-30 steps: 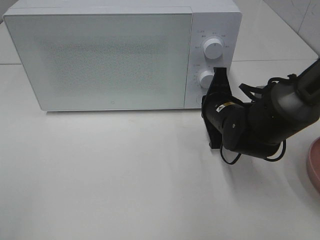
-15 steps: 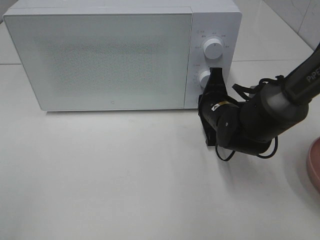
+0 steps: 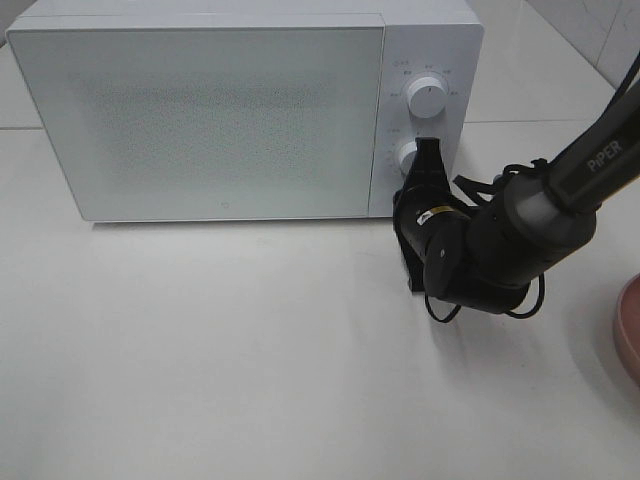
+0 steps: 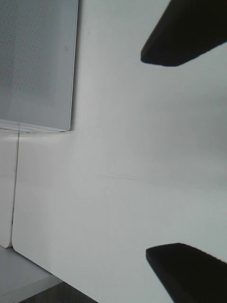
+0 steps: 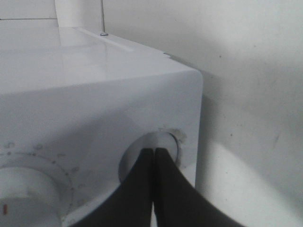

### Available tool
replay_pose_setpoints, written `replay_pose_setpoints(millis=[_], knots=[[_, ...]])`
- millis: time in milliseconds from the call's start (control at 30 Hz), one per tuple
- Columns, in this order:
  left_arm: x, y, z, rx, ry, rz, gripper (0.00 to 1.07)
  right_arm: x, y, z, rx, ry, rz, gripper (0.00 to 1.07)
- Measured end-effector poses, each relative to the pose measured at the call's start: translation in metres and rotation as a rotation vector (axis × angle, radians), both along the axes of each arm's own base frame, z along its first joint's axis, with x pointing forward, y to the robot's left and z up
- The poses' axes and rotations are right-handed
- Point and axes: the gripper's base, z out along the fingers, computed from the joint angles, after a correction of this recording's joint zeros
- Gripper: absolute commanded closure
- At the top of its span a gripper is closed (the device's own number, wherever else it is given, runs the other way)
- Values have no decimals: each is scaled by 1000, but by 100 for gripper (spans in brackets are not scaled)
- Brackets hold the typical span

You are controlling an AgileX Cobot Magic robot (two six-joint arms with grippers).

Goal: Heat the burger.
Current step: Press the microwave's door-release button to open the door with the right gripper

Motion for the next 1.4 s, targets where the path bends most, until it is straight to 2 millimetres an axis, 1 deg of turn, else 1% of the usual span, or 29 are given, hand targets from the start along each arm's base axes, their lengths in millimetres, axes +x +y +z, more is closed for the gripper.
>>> replay_pose_setpoints(millis=[267,500,733,1233,1400], knots=[[0,0,0,0,0,0,13,5,-4,-1,-4,15,-8,107],[0,0,0,0,0,0,13,13,-1,2,3,15,-17,107],[0,0,0,0,0,0,13,17,3,1,4,15,-27,107],[0,0,0,0,0,0,13,17,3,0,-18,25,-17,107],[0,0,0,0,0,0,13,15,3,2,-15,34,-8,107]])
